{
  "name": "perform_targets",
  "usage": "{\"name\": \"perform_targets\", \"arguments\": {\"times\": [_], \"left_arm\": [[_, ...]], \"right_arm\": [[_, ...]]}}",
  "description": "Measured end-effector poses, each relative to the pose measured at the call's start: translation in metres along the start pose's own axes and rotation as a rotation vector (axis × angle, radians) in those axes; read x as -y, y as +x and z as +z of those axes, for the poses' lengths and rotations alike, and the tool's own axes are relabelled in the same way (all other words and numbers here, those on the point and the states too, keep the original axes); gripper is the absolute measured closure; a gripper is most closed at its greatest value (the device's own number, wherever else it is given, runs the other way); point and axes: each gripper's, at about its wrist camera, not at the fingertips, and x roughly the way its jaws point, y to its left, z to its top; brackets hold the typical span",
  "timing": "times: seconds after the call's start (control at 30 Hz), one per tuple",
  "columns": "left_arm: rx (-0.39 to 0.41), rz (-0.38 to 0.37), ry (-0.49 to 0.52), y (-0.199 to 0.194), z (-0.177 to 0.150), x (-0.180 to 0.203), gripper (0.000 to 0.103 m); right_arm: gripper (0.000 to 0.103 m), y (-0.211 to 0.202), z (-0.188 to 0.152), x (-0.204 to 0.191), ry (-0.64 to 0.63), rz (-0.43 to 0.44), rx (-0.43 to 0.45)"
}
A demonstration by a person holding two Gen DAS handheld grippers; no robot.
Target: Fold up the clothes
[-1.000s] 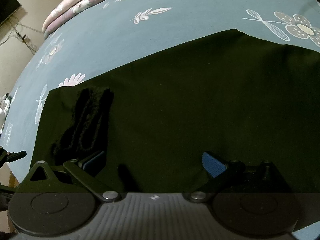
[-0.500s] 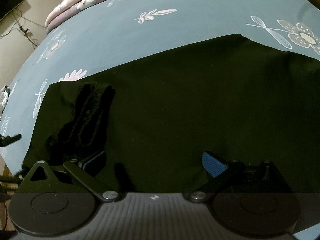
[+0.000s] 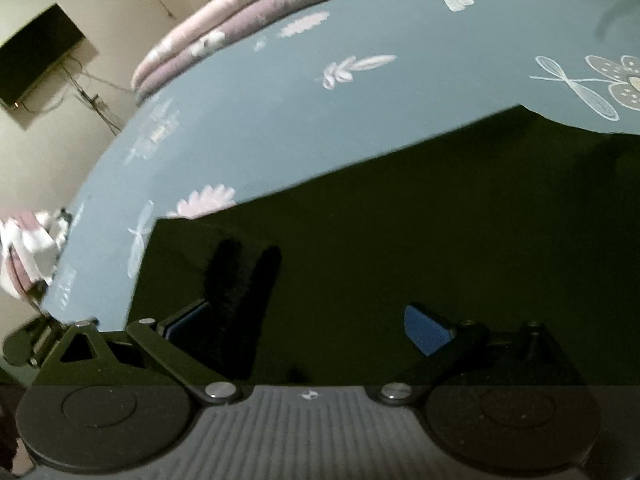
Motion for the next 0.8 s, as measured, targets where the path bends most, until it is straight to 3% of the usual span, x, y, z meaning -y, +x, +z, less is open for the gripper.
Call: {"name": "perform_targets", "arguments": {"times": [0.13, 0.23, 0.63, 0.8], "left_arm": [[0.032, -0.116, -0.145, -0.01, 0.0, -0.026, 0.035], [0.059, -0.15, -0.222, -0.016, -0.002, -0.042, 0.033], [0.058, -0.251, -0.332, 0.032, 0.021, -0.038, 0.03], [0.047, -0.275, -0.31, 0.037, 0.031, -0.026, 0.029]], "right_arm": [[0.0, 0.004, 0.004, -0.004, 0.028, 0.094, 0.0], [0.0, 0.007, 0.007, -0.008, 0.055, 0.156, -0.009], [0.0, 0.008, 0.0, -0.01, 0.062, 0.065, -0.034], [0.0, 0.018, -0.009, -0.006, 0.055, -0.008, -0.077]]}}
